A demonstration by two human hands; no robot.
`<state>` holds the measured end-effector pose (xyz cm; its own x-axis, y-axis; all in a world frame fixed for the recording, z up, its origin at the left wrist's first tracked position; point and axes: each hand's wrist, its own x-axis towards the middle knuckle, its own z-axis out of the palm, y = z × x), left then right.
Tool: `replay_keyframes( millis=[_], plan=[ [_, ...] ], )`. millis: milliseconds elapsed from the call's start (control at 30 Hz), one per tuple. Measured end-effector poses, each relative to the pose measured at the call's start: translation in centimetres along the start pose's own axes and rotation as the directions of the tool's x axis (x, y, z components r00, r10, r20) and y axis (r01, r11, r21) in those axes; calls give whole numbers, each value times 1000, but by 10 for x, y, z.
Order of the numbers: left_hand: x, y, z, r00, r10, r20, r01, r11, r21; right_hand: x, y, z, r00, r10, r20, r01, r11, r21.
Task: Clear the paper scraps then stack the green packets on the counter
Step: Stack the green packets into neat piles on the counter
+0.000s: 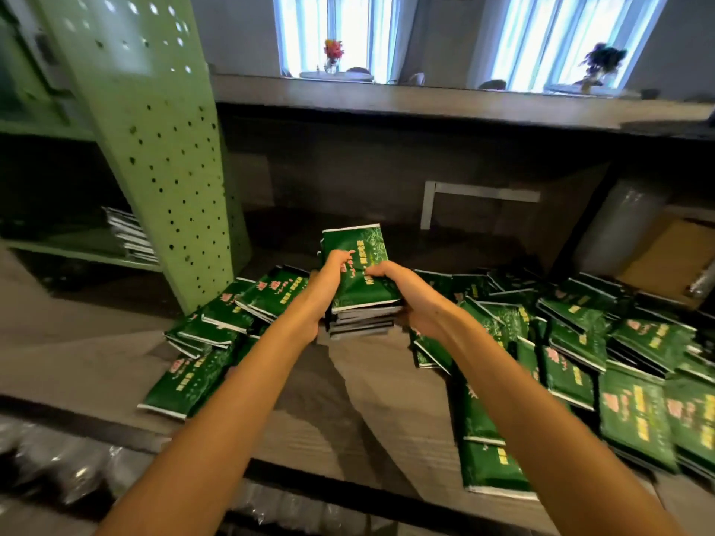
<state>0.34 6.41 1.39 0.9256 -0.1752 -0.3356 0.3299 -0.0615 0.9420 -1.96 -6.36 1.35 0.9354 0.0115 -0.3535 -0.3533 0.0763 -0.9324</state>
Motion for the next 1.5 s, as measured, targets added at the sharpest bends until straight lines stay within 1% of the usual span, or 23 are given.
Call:
replay_keyframes(
  millis=[100, 167, 233, 300, 500, 567, 667, 733, 800, 933, 1000, 1067, 1200, 1333, 1367, 1433, 1500],
  plan=[
    [-23, 38, -13, 991, -97, -92, 92, 994, -57, -19, -41, 21, 997, 72, 34, -72, 997, 8],
    [-48, 65, -20, 989, -117, -93, 104, 985, -136, -33, -65, 36, 993, 106, 61, -106, 994, 1],
    [-67, 85, -30, 983, -160, -93, 139, 970, -199, -46, -86, 51, 983, 146, 109, -143, 989, -35],
    [-82, 96, -45, 982, -165, -97, 136, 958, -252, -53, -101, 66, 972, 175, 155, -162, 983, -90],
    [-102, 89, -111, 978, -157, -136, 96, 922, -374, -43, -109, 129, 946, 151, 286, -80, 966, -246],
    [-104, 86, -140, 974, -166, -154, 95, 917, -388, -34, -104, 155, 932, 164, 322, -65, 953, -296],
    [-99, 82, -190, 969, -186, -163, 115, 923, -367, -16, -98, 196, 904, 178, 388, -46, 944, -326],
    [-90, 78, -226, 972, -182, -150, 120, 929, -350, -2, -94, 225, 899, 180, 398, -34, 938, -346],
    [-77, 75, -262, 977, -169, -134, 116, 936, -332, 16, -89, 254, 905, 172, 389, -26, 936, -352],
    [-51, 77, -334, 977, -185, -106, 138, 928, -346, 45, -87, 303, 914, 204, 351, -89, 944, -317],
    [-37, 78, -364, 973, -208, -104, 161, 926, -342, 54, -87, 318, 926, 239, 293, -137, 934, -329],
    [-22, 80, -384, 971, -226, -79, 188, 926, -327, 64, -86, 327, 939, 282, 194, -202, 915, -350],
    [15, 91, -400, 969, -244, -29, 226, 932, -283, 87, -75, 333, 933, 360, 9, -343, 896, -283],
    [51, 103, -400, 960, -280, 2, 275, 942, -193, 96, -68, 331, 910, 413, -41, -412, 886, -215],
    [57, 105, -397, 965, -261, 34, 262, 950, -170, 98, -68, 331, 905, 421, -56, -424, 885, -192],
    [69, 108, -389, 982, -176, 69, 183, 976, -116, 101, -67, 331, 892, 443, -89, -451, 884, -126],
    [80, 108, -384, 994, -101, 35, 103, 991, -83, 104, -68, 332, 875, 471, -110, -479, 875, -72]
  ],
)
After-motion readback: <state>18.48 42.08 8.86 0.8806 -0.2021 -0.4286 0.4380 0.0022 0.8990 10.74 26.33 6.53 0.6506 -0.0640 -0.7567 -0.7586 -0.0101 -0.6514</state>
